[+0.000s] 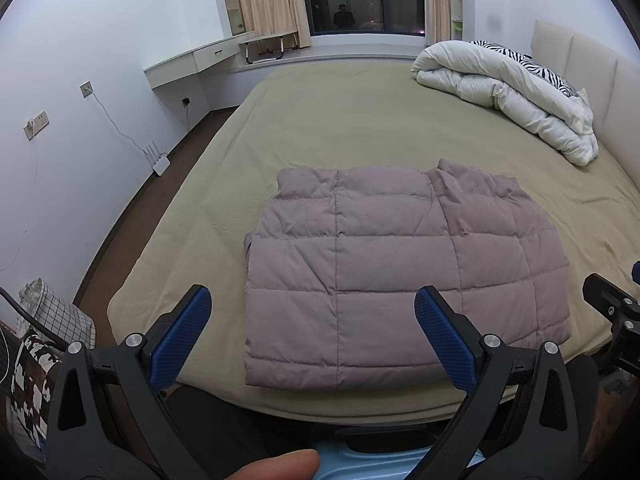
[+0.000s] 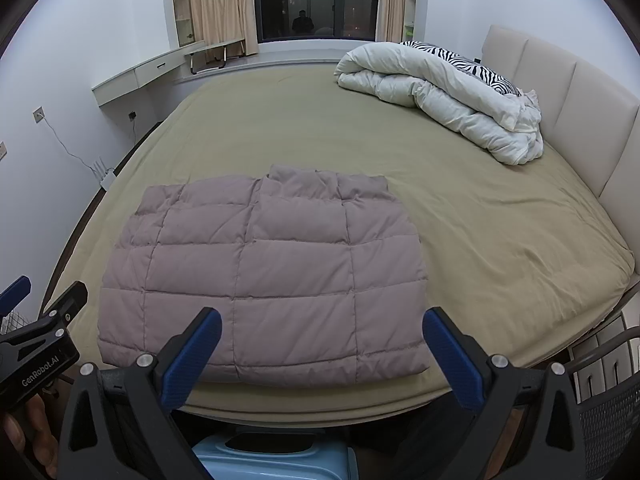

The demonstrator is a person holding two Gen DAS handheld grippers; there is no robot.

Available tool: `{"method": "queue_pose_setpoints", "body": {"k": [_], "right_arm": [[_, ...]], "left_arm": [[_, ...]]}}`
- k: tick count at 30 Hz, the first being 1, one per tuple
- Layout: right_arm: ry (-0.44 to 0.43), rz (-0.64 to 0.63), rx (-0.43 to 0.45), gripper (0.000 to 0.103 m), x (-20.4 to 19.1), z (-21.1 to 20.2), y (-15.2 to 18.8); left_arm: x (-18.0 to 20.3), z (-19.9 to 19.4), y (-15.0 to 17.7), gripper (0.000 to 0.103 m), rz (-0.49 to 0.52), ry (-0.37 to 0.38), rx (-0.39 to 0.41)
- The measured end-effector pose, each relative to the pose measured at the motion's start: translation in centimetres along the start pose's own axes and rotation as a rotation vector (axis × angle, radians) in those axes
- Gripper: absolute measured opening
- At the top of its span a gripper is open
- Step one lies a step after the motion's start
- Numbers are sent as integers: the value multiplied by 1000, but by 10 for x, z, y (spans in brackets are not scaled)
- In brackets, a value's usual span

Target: Fold large clothes

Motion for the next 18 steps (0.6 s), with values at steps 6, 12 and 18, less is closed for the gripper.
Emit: {"method": "queue_pose_setpoints", "body": {"k": [6,12,18], "right_arm": [[0,0,-1,103,0,0,0],[0,0,0,103,-1,-1,0],[1,0,1,103,-1,-1,0]], "left_arm": [[0,0,1,103,2,0,-2],[0,0,1,103,3,0,-1],[0,0,1,103,2,-1,-1]]}}
Point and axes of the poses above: each gripper's, at about its wrist camera, not at the fingertips, and z roughly the way its jaws point, x to its right, y to its underside, the point moved 9 cm from there along z, roughly the way its jaws point, and after that the axes turned 15 degrees about z, right-handed, at the moved point
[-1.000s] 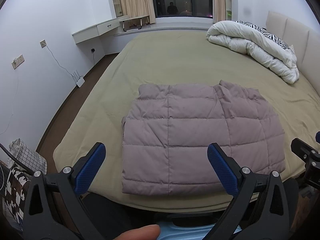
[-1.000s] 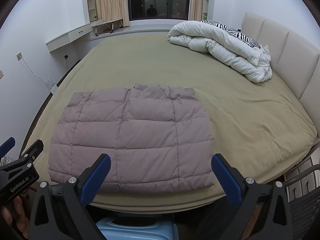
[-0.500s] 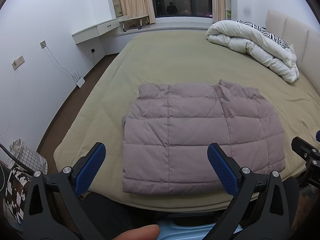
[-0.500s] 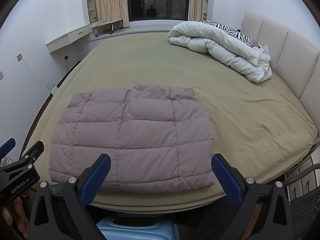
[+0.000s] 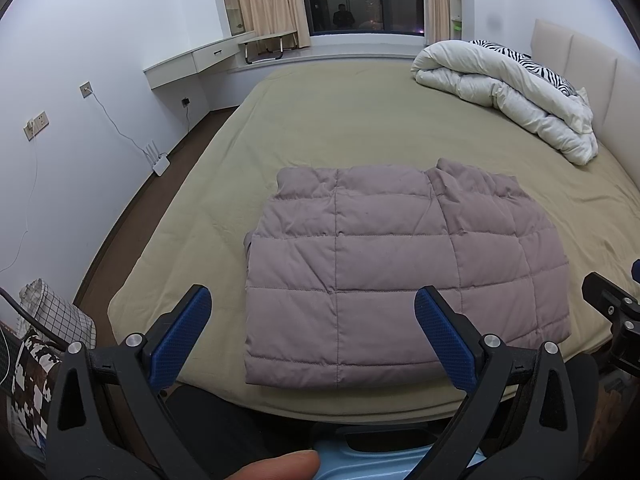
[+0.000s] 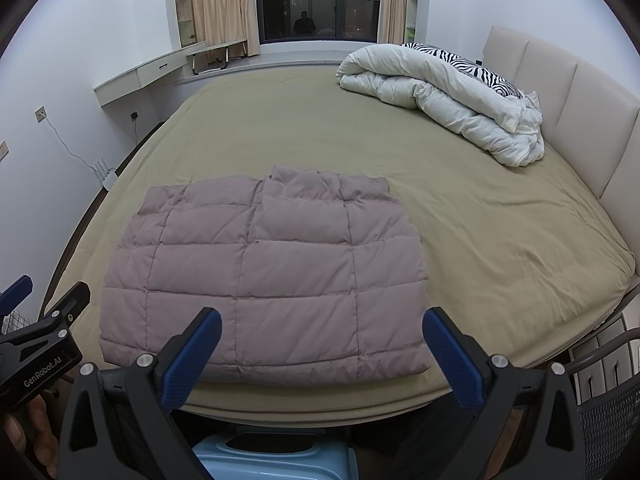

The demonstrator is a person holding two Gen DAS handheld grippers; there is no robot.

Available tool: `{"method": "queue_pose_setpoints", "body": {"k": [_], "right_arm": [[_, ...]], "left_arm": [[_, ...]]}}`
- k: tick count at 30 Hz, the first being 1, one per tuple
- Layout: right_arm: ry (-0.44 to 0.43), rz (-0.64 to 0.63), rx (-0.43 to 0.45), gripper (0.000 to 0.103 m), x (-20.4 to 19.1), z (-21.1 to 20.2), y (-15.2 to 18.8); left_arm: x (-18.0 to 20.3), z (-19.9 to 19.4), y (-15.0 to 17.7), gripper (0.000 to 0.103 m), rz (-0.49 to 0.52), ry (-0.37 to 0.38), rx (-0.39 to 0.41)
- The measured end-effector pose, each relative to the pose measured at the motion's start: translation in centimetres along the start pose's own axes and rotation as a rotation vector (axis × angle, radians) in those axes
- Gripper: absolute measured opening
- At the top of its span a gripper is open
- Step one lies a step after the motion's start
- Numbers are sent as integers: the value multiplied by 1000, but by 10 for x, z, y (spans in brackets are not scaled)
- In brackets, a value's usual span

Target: Fold large clothes

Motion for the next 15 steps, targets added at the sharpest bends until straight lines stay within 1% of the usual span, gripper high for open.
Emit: {"method": "queue_pose_setpoints", "body": {"k": [15], "right_arm": [[0,0,-2,103,-1,1,0]], "left_arm": [[-1,0,0,103,2,0,0]]}}
Point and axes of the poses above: each gripper's, at about its wrist camera, not at the fingertips, and z roughly the way its jaws point, x to its right, y to its underside, the point moved 9 cm from there along z, roughly the way its jaws point, and after that the axes turned 15 degrees about z, right-handed, at the moved point
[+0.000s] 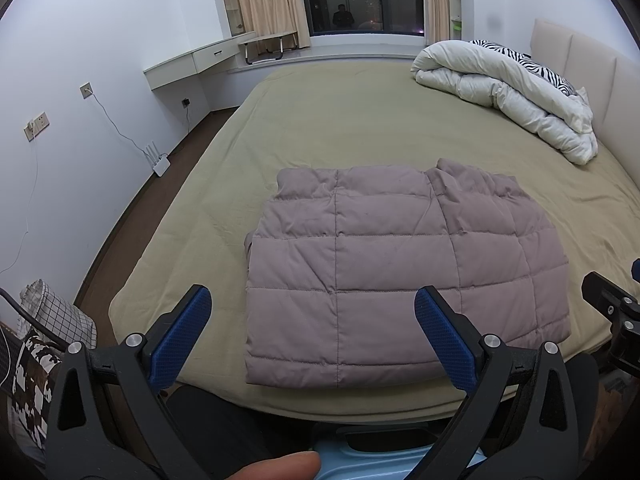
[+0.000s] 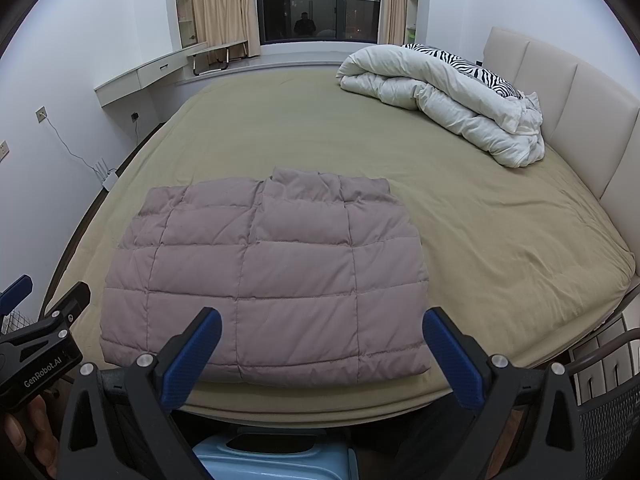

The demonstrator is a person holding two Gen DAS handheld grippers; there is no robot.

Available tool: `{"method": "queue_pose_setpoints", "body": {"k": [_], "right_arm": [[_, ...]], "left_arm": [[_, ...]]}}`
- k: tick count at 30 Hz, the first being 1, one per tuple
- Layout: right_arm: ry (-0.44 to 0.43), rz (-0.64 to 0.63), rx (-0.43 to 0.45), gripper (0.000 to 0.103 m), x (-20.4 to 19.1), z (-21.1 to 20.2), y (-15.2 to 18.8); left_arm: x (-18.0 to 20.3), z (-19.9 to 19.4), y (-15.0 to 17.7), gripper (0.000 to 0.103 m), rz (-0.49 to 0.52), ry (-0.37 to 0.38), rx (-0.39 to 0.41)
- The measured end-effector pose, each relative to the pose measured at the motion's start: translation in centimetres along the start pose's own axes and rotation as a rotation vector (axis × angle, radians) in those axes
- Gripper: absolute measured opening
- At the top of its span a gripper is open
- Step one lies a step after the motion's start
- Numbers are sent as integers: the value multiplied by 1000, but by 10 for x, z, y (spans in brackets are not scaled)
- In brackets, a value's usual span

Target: Fold large clothes

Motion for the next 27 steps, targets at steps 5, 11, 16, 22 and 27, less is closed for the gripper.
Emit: {"method": "queue_pose_setpoints", "body": {"k": [5,11,16,22,27], "right_arm": [[1,1,1,103,0,0,0],[0,0,0,103,-1,0,1],[0,1,-1,103,-1,1,1],[0,1,-2,103,-2,0,2],[0,-1,-5,103,-2,2,5]], "left_arm": [[1,0,0,103,0,0,-1],[0,-1,0,103,-2,0,0],[0,-1,0,103,-1,0,-1],[0,0,1,103,-1,7,-3],[-1,1,2,103,0,8,-4]]}}
Point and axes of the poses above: each gripper's, at about its wrist camera, not at the fingertips, and z roughly the way its jaws point, x to its right, y to its underside, the point moved 9 cm from there along z, roughly the way its jaws point, and after that the axes turned 15 degrees about z, right-handed, at the moved point
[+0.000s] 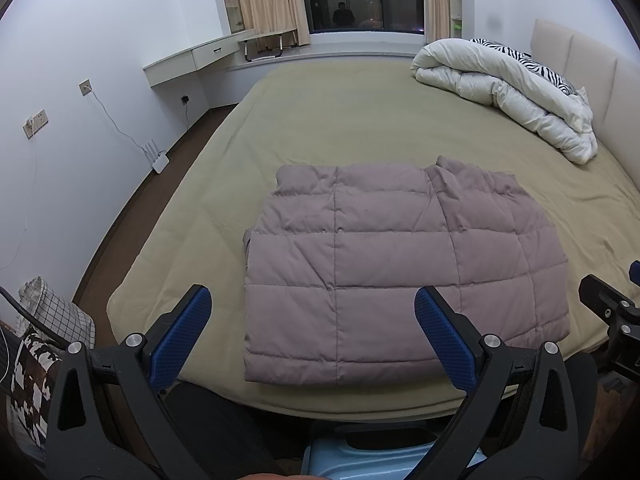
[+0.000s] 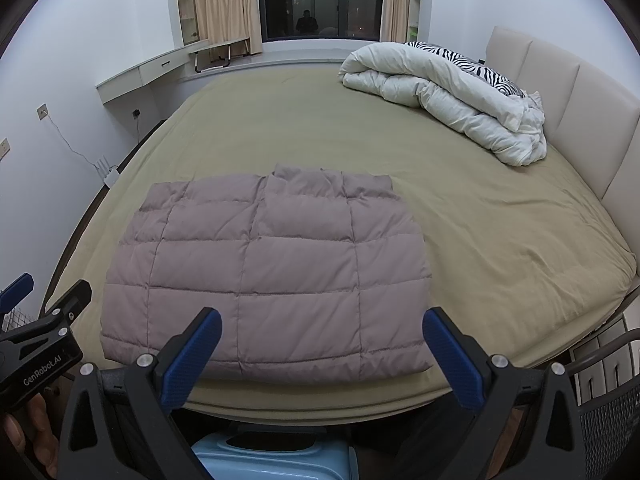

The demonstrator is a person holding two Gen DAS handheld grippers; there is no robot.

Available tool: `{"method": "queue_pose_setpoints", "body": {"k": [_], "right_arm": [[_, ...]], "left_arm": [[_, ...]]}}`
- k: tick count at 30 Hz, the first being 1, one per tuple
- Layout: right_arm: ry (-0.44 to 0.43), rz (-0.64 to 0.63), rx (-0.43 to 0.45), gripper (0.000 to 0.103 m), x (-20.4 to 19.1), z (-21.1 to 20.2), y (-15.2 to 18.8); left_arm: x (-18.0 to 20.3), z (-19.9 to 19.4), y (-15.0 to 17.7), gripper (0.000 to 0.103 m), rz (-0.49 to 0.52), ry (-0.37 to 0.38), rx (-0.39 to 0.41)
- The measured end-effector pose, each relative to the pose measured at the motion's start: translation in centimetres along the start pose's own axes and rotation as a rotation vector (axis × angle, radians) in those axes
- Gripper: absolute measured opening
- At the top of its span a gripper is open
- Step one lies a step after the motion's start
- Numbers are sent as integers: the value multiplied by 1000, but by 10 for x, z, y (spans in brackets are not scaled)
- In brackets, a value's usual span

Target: Fold large clothes

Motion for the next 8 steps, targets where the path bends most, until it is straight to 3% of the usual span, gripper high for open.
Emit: {"method": "queue_pose_setpoints", "body": {"k": [8], "right_arm": [[-2,0,-3,103,0,2,3]], "left_arm": [[-1,-2,-1,103,5,3,23]]}}
Point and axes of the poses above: each gripper's, at about its wrist camera, not at the fingertips, and z roughly the way its jaws point, x to its right, y to its underside, the point moved 9 cm from there along z, roughly the way its jaws point, and after that the axes turned 15 degrees about z, right-handed, at the moved point
